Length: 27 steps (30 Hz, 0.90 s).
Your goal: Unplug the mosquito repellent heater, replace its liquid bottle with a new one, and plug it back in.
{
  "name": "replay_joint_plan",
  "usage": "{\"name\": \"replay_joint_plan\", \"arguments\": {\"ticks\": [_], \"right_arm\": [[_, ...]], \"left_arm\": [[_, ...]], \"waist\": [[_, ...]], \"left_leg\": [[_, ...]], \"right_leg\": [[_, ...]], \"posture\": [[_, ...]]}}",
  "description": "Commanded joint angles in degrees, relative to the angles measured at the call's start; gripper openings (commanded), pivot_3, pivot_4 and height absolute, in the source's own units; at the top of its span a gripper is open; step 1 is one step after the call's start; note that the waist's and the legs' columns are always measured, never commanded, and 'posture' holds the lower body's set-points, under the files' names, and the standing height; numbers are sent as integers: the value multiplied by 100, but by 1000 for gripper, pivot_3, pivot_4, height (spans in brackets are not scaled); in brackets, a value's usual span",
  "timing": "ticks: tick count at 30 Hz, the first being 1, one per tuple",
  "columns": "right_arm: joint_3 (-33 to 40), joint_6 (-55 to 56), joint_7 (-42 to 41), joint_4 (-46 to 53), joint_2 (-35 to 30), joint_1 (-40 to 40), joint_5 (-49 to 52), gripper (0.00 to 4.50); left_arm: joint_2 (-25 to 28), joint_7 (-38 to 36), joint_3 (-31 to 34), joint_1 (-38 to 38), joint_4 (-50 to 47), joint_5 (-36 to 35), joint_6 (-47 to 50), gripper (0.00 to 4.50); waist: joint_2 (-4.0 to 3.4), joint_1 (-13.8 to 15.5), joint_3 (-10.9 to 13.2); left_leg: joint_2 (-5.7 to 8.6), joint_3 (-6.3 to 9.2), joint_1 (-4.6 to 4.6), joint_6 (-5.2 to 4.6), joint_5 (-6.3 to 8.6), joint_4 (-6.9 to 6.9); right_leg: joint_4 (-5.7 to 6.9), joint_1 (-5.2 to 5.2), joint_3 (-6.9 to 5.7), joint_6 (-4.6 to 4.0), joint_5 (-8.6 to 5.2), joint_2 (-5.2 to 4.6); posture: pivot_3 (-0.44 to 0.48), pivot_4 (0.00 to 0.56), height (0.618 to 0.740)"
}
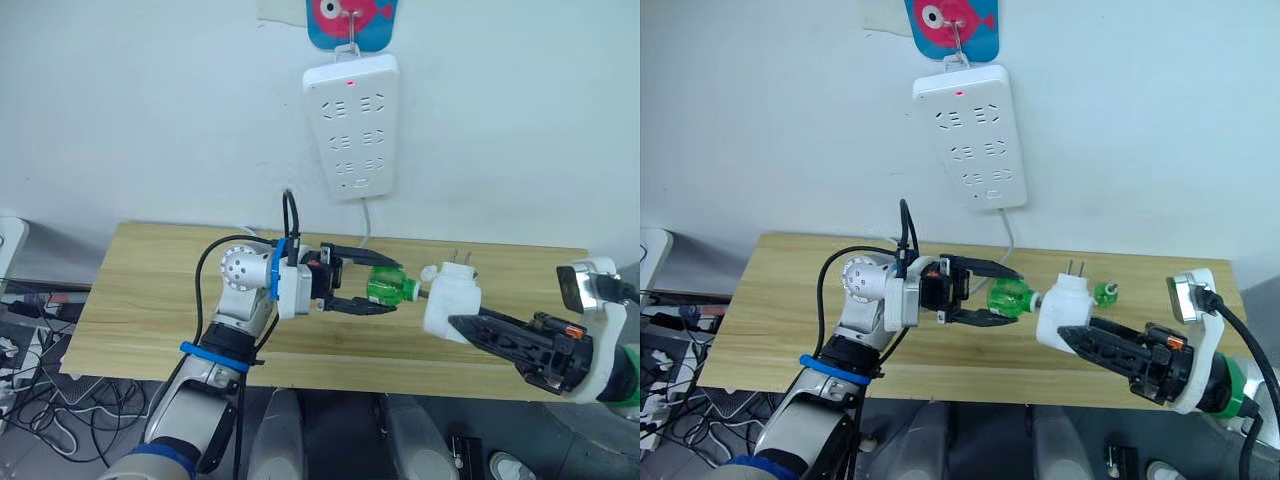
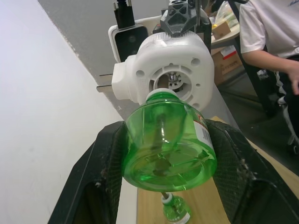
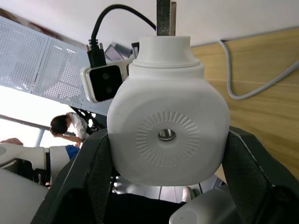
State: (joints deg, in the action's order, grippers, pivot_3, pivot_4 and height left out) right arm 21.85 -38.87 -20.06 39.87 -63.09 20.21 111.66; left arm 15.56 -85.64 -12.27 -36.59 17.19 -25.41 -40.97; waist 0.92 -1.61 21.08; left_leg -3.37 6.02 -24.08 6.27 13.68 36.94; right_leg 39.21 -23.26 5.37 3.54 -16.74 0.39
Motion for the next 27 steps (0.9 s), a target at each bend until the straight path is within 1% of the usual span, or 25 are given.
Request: {"name": "replay_joint_plan", "arguments": {"ticks": [1,10,18,27], "right_arm": [[42,13,42,122,94,-107,134,2979],[101,-32,57,154,150,-150,134,2979],[-288,215,189,583,85,-73,134,2979],[-245,290,79,601,-145,91,134,2979]], "left_arm": [[-3,-100,-154,78,-398,-109,18,2252],[38,-152,-183,117,-354,-70,-9,2252],[-41,258,-189,-28,-241,263,182,2252],[-36,329,-148,-146,-61,389,176,2252]], "waist": [[0,1,0],[0,3,0],[0,3,0],[0,4,-1]], "left_leg": [[1,0,-1,0,0,1],[1,0,0,0,0,1],[1,0,0,0,0,1],[2,0,0,0,0,1]], "right_leg": [[0,0,1,0,0,0],[0,0,0,0,0,-1],[1,0,0,0,0,-1],[2,0,1,0,0,-2]], "posture": [[29,348,740],[30,339,740],[32,334,740],[34,341,740]]}}
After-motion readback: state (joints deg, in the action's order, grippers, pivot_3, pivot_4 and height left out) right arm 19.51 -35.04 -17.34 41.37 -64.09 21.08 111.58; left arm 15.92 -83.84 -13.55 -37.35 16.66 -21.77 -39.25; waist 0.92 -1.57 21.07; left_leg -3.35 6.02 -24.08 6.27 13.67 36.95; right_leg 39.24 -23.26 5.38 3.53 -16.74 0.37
